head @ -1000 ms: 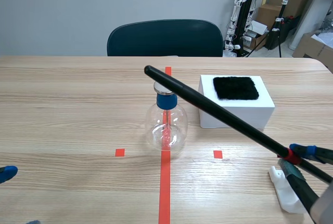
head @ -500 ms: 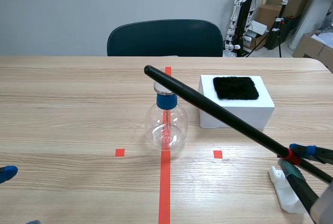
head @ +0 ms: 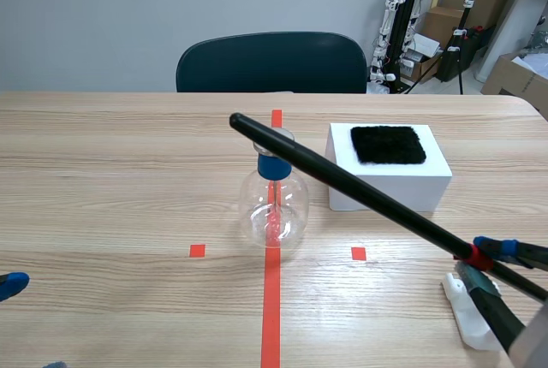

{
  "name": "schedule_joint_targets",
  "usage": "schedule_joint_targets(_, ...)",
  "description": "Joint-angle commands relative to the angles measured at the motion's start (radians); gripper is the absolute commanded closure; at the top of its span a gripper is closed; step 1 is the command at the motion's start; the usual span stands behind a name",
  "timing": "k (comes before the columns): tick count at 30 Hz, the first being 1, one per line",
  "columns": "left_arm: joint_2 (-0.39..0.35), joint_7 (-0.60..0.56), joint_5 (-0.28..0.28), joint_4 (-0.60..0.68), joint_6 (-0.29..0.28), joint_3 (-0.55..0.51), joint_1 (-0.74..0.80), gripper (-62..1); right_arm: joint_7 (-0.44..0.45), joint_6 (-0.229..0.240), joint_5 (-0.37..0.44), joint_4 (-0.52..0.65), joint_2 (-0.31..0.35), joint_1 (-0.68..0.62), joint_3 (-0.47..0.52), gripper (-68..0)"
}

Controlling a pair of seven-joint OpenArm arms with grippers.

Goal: Do the electroscope experiment. pick up the black charging rod

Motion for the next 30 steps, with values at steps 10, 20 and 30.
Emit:
schedule_joint_targets(10, -0.009, -0.046, -0.011, 0.016, -0.002, -0.001, 0.002, -62.3, 0.028, -0.011, -0.003, 0.006, 0.008, 0.008, 0.007, -0.2)
schedule_joint_targets(20, -0.009, -0.046, -0.011, 0.016, -0.002, -0.001, 0.002, -62.3, 0.030, -0.011, 0.013, 0.006, 0.008, 0.008, 0.007, -0.7)
schedule_joint_targets(30, -0.009, -0.046, -0.011, 0.016, -0.002, -0.001, 0.002, -62.3, 0.026, -0.011, 0.031, 0.006, 0.008, 0.008, 0.007, -3.8)
